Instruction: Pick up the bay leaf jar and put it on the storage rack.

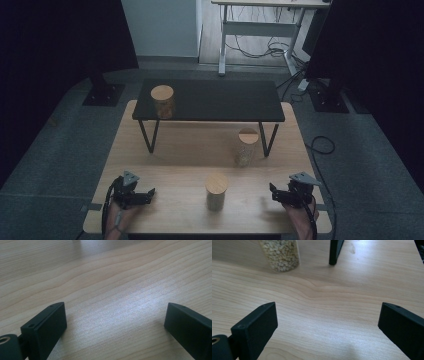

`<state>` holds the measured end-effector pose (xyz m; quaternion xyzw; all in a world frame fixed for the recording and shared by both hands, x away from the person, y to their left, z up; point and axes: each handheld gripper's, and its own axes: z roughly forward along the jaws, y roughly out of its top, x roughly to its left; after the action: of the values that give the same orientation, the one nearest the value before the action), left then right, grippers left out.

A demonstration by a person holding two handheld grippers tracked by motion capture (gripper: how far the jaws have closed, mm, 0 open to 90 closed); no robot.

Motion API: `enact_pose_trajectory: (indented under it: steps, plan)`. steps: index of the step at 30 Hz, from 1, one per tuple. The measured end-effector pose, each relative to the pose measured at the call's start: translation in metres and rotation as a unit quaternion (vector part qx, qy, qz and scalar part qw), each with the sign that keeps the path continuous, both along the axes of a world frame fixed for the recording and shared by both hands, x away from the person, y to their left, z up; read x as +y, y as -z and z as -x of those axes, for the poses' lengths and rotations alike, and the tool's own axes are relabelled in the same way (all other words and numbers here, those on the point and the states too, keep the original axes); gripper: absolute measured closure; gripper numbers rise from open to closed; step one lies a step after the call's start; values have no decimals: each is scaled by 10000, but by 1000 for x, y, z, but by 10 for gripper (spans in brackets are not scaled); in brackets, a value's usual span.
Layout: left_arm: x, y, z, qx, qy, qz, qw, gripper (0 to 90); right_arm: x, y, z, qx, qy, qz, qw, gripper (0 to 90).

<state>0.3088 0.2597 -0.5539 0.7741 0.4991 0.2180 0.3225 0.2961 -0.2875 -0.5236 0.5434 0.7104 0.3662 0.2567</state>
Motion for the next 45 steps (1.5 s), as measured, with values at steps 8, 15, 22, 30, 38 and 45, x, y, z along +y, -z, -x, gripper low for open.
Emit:
enact_pose_trajectory:
  steps: [8, 15, 22, 30, 38, 45]
  plan:
    - [0, 0, 0, 1, 0, 1, 10000, 38, 8, -8, 4, -84, -132, 13, 9999, 20]
    - [0, 0, 0, 2, 0, 0, 10000, 38, 12, -14, 8, -148, -215, -42, 9997, 20]
    - [0, 0, 0, 1, 2, 0, 10000, 38, 18, -18, 11, -186, -293, -46, 9994, 20]
    - [0, 0, 0, 1, -1, 5, 10000, 38, 26, -22, 14, -230, -422, -53, 9988, 20]
    - [0, 0, 0, 1, 0, 3, 10000, 38, 37, -26, 18, -265, -592, -76, 9979, 20]
    - [0, 0, 0, 1, -1, 3, 10000, 38, 45, -29, 21, -283, -717, -97, 9970, 20]
